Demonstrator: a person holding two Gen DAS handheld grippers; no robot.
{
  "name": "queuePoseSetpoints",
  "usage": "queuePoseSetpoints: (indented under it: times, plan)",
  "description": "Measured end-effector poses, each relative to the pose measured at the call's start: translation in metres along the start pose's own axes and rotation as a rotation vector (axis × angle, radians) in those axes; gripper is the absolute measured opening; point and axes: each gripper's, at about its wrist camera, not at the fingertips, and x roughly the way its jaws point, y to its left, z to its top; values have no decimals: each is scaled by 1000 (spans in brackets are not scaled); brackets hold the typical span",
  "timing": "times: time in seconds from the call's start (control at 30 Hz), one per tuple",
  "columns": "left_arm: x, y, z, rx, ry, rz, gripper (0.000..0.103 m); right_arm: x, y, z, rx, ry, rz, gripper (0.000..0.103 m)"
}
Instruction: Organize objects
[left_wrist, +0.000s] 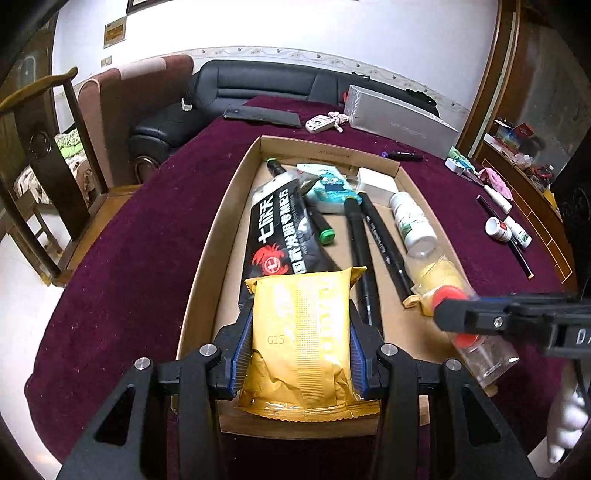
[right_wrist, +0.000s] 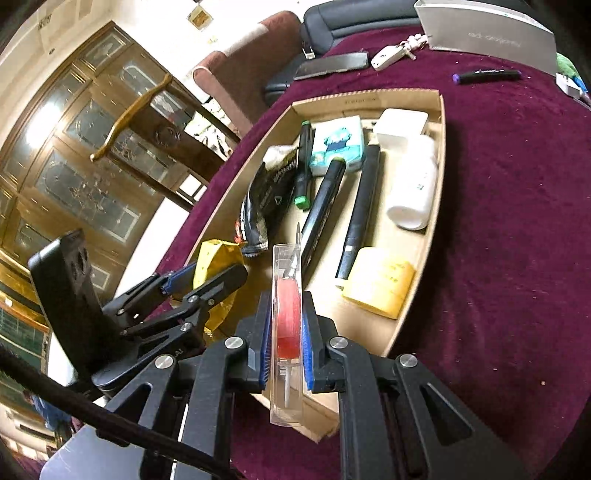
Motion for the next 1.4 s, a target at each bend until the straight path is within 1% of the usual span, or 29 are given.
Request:
queuePoseSetpoints:
  times: [0.23, 0.4, 0.53, 0.63, 0.67, 0.83, 0.93, 1.0, 1.1, 1.23, 1.4]
  plan:
    - [2, 5, -4, -8, 7, 1, 39, 18, 5, -5, -39, 21, -66, 12]
    - [-3, 8, -2, -30, -6, 13, 40, 24, 8, -6, -70, 23, -106, 12]
    - [-10, 11, 1, -47, -29, 10, 44, 24, 8, -6, -96, 16, -137, 13]
    - [-17, 8, 4, -39, -50, 28, 52, 25, 9, -7, -112, 11, -153, 13]
    - [-19, 7, 5, -34, -56, 33, 53, 25, 9, -7, -117, 4, -160, 14]
    - [-30, 1, 9, 7, -97, 91, 53, 23, 15, -6, -141, -18, -177, 20]
    - [-36, -2, 10, 28, -117, 128, 57, 17, 19, -4, -154, -44, -187, 26]
    - [-39, -5, 12, 39, -128, 147, 58, 9, 20, -3, -156, -66, -186, 29]
    - [-40, -9, 13, 48, -129, 159, 58, 4, 26, -2, -157, -91, -183, 31]
    - [-40, -17, 13, 63, -126, 180, 58, -10, 22, -1, -138, -124, -178, 38]
    - [-46, -30, 14, 86, -130, 201, 58, -27, 9, -4, -92, -158, -165, 39]
